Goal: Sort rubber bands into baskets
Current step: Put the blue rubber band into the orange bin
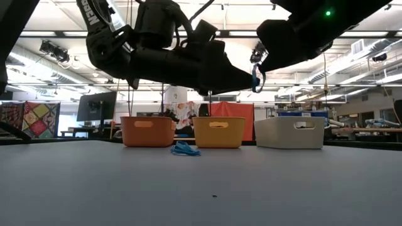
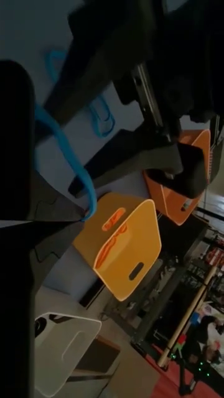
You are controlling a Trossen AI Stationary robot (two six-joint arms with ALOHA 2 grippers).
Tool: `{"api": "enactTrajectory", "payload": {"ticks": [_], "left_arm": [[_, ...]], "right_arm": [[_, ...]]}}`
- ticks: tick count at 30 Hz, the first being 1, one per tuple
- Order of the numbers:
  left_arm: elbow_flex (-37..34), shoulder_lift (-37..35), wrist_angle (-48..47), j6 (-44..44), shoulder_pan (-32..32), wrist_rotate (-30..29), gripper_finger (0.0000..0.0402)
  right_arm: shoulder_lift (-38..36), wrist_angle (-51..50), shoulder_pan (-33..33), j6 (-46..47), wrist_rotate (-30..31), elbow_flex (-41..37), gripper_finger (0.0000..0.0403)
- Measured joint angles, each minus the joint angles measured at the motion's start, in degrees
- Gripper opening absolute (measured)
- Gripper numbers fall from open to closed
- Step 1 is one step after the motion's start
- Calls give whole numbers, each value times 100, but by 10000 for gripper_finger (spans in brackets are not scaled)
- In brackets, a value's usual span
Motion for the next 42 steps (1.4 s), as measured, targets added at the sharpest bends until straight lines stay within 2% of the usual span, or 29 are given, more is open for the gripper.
{"api": "enactTrajectory", "payload": {"ticks": [4, 8, 16, 22, 25, 31, 37, 42], "left_arm": [[0, 0, -18, -44, 0, 270, 219], [1, 0, -45, -46, 0, 530, 218], [0, -2, -33, -148, 50, 519, 171], [0, -2, -51, -232, 101, 414, 151], [2, -4, -147, -228, 93, 417, 123], [2, -4, -291, -189, 92, 421, 14], [0, -158, -654, -188, 138, 298, 4], [0, -756, -1954, -188, 284, -435, 4]], "right_arm": [[2, 29, -1, -49, 154, 0, 5], [2, 137, 2, -195, 206, 2, 5], [4, 1083, 8, -1501, 210, 2, 5], [7, 1890, 68, -2464, 101, 2, 5], [7, 2080, 127, -2714, 165, 2, 5], [7, 2086, 201, -2792, 291, 2, 5], [7, 1995, 199, -2690, -22, 2, 28], [7, 1518, 186, -1697, -564, 2, 82]]}}
